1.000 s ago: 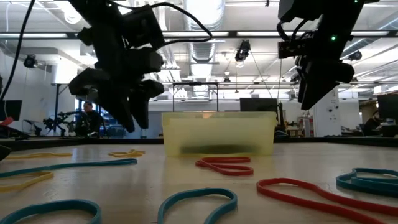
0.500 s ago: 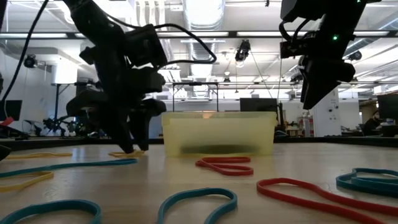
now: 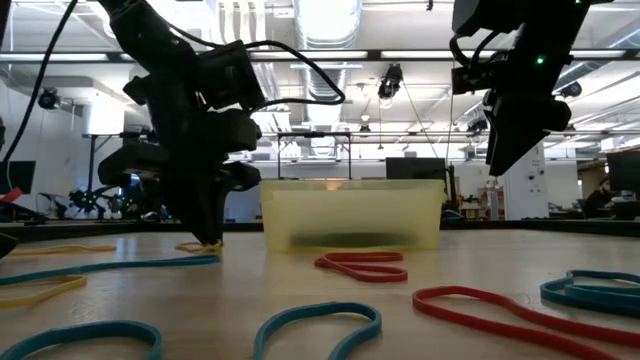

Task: Pick and place rubber bands into bin
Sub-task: Put the yellow rubber band into the yellow bin

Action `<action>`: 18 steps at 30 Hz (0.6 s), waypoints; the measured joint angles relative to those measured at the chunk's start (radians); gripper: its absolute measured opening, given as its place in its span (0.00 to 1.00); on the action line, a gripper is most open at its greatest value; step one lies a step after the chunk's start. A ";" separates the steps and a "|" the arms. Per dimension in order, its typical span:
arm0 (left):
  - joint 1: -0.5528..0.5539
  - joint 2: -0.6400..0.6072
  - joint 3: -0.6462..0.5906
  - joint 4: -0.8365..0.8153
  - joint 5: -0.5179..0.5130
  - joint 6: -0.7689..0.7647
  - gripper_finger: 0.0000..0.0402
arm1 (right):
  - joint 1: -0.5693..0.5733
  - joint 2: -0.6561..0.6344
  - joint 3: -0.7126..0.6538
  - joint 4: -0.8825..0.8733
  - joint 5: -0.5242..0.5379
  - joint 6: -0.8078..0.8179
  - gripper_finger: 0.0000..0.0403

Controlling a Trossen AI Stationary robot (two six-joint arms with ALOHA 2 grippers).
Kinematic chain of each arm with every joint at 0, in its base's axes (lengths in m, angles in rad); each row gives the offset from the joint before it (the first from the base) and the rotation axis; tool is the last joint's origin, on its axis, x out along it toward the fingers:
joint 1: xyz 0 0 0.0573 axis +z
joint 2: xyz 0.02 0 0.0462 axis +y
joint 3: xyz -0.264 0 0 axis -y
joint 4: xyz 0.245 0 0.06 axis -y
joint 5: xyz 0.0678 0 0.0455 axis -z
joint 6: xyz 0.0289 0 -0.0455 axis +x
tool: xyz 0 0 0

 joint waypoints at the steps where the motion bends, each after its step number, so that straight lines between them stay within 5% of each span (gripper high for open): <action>1: 0.000 -0.015 0.003 -0.020 -0.009 -0.019 0.01 | 0.000 0.000 0.000 0.000 -0.001 0.000 0.59; 5: 0.001 -0.140 0.035 -0.125 -0.057 -0.109 0.00 | 0.000 0.000 0.000 0.001 -0.001 0.000 0.59; 11: 0.006 -0.350 0.178 -0.353 -0.260 -0.130 0.00 | -0.004 0.001 -0.003 0.003 0.006 0.000 0.59; 18: 0.023 -0.341 0.444 -0.357 -0.290 -0.061 0.00 | -0.010 0.005 -0.006 0.010 0.032 0.000 0.59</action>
